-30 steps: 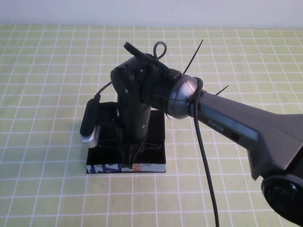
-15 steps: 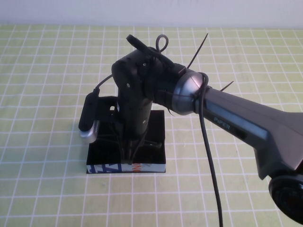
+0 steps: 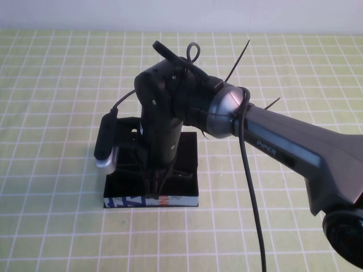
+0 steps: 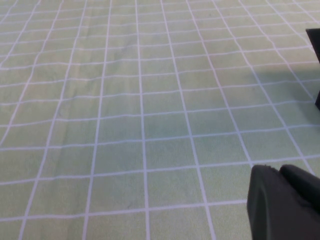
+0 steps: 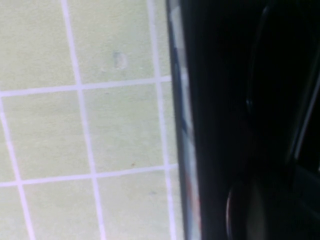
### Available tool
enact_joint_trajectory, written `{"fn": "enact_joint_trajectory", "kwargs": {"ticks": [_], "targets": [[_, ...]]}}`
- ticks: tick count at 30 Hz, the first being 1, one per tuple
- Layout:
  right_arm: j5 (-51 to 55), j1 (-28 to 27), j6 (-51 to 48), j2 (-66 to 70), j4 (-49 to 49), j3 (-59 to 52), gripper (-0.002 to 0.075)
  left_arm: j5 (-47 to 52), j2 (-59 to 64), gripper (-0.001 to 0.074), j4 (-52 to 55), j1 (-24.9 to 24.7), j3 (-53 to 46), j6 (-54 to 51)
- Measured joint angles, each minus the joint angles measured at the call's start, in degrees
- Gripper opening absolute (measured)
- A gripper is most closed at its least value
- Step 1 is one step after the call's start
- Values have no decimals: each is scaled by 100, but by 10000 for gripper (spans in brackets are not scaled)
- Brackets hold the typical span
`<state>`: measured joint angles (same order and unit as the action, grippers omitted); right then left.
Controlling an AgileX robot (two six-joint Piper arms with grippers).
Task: Return glasses to glasses case
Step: Place the glasses in the glasses case
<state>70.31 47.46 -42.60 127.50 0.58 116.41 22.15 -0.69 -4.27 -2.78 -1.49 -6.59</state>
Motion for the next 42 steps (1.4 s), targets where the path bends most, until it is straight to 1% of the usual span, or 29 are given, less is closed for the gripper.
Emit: {"fn": "enact_joint_trajectory", "kwargs": {"ticks": [31, 38, 40, 42], "targets": [[0, 58, -58, -9, -100, -135, 13, 0, 0, -2, 0, 0, 0, 0], [-10, 58, -139, -22, -100, -386, 14, 0, 0, -2, 0, 0, 0, 0], [-21, 58, -149, -34, -100, -408, 22, 0, 0, -2, 0, 0, 0, 0], [-21, 58, -149, -34, -100, -408, 48, 0, 0, -2, 0, 0, 0, 0]]}}
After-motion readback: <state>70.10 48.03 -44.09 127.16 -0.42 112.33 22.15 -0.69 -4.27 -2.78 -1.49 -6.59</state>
